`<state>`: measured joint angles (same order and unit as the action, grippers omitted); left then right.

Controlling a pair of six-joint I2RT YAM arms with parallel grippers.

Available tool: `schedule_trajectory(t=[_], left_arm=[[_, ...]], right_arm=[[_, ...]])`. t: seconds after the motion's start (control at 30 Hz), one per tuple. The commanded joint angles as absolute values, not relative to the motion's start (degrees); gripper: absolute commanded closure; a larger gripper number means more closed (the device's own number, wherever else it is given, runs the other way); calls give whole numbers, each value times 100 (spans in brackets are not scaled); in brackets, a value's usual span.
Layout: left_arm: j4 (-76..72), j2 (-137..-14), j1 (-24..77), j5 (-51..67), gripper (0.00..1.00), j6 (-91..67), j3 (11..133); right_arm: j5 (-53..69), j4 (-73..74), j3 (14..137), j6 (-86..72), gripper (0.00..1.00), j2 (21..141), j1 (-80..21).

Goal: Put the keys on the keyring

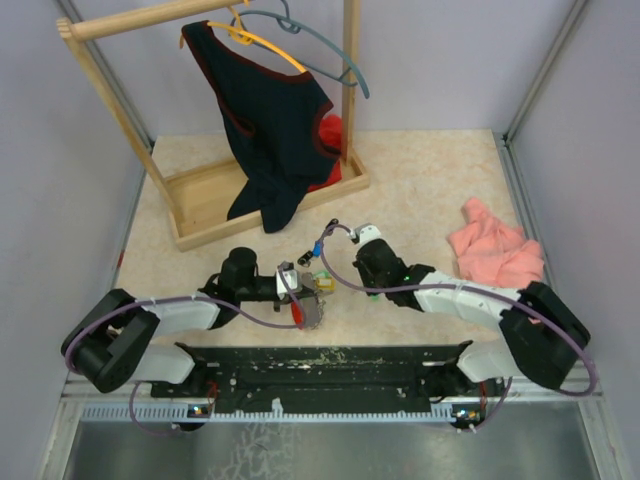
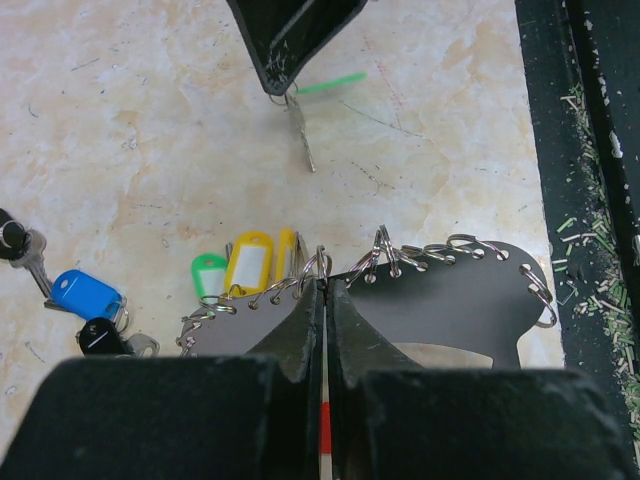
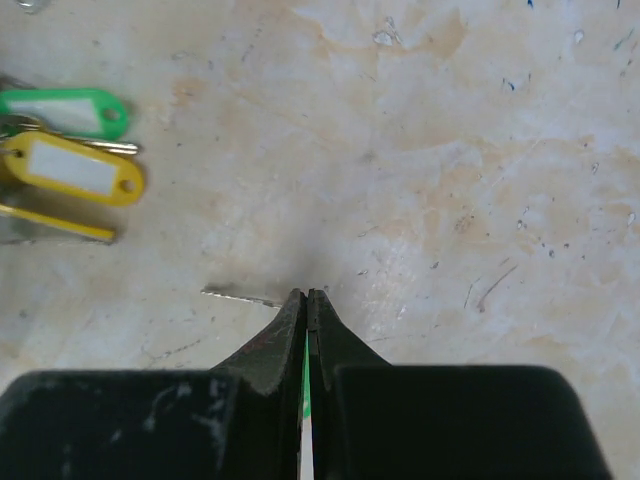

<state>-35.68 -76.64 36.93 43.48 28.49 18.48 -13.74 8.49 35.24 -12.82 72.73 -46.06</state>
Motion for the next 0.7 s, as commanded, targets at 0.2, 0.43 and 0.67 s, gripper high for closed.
schedule_trajectory(t=[0.2,0.43,0.67], left_arm=[[-3749,-7630,3709,4418,99,2885,1826],[-3735,-7666,3709,4384,99,2890,1853],[-3705,-7674,3709,4370,99,2879,1863]], right_arm=[[-1917,-443,3787,-1524,100,8294,-4660],[-1849,-857,3659,-1522,100,8461,-4659],[-1564,-243,3874,-1528,92,8383,-4662]])
